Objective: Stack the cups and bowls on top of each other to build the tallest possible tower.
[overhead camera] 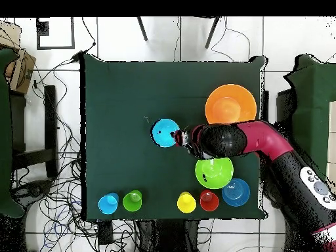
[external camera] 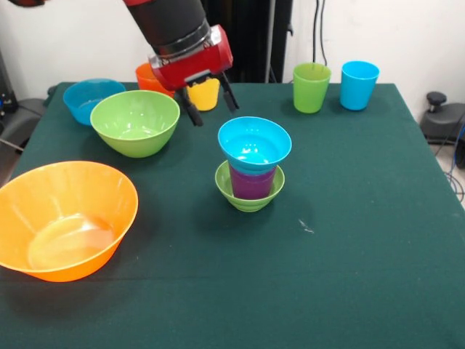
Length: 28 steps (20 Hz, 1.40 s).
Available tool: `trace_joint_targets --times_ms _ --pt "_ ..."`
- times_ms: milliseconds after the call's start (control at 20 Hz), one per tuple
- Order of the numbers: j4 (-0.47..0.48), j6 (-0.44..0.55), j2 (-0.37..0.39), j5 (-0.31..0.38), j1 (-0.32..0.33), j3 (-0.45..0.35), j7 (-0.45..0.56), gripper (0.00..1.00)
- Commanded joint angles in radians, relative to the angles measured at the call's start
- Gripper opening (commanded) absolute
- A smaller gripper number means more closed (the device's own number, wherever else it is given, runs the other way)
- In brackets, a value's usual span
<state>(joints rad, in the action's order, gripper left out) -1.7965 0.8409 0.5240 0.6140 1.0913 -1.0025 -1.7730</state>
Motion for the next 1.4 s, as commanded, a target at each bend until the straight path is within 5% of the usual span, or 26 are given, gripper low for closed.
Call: trace_joint_targets --times_ms 50,650,1000,1400 --pt "0.045 0.094 0.198 0.052 -0.081 0.004 0.181 1.00" --pt "-0.027 0.016 0.330 0.054 -0.203 0.060 0.010 1.00" --pt "0.011 0.006 0.297 0.074 -0.287 0.145 -0.037 1.00" --pt "-0.065 -0.071 0.341 0.042 -0.347 0.210 -0.154 1.00"
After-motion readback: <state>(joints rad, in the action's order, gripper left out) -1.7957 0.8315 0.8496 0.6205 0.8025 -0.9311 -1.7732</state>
